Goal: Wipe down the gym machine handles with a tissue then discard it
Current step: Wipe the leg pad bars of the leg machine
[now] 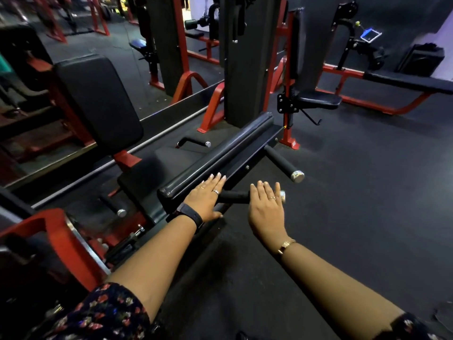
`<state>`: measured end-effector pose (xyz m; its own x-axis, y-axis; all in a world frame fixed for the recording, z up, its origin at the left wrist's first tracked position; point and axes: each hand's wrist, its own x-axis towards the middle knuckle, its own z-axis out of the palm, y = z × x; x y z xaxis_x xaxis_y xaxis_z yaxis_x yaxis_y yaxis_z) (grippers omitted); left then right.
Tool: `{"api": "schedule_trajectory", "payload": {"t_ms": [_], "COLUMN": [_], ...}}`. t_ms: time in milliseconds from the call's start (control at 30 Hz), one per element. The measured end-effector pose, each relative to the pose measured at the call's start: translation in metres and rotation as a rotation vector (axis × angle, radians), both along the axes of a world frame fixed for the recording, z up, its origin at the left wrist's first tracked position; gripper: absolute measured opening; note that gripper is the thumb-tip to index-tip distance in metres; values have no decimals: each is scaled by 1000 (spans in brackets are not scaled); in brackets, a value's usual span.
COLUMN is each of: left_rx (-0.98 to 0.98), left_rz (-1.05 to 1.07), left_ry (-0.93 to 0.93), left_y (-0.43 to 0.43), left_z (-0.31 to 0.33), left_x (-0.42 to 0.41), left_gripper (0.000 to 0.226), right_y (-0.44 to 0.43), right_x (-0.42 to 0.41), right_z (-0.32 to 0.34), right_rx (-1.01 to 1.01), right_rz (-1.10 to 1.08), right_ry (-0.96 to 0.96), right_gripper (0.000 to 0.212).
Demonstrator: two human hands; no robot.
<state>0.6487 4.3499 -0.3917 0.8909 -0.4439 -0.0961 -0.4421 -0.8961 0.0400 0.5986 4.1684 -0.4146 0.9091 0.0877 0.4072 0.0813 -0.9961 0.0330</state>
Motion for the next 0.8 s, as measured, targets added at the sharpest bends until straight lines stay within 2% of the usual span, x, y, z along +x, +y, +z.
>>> {"api": "schedule_trajectory", "payload": {"t_ms": [67,133,267,400,533,600,667,800], "left_rx": [0,-29,-87,-86,-64,-65,-74,-100], "left_rz": [8,1,10,13,8,6,5,8], "left_ry": [-24,-28,-43,-58,-75,-83,-83,-63], "left_y": [1,2,2,1,2,2,2,3], "left_z": [-2,-3,-5,-7,-7,-6,-5,-5], "left_x": [0,1,1,2,0,0,1,2], "left_gripper": [109,101,84,86,90,91,87,90], "right_y": [22,37,19,-9,15,33,52,41], "right_x": [6,5,-15,-20,-1,10,13,-3], "right_z": [4,0,-15,-10,-1,4,1,-12], "right_rx": [43,47,-74,-100,9,57,70,-12], "right_rz": [33,158,348,210,30,62,144,304], "right_ry": [61,72,27,-70,-21,25,43,47], "right_gripper": [47,51,51,52,44,39,45,51]}}
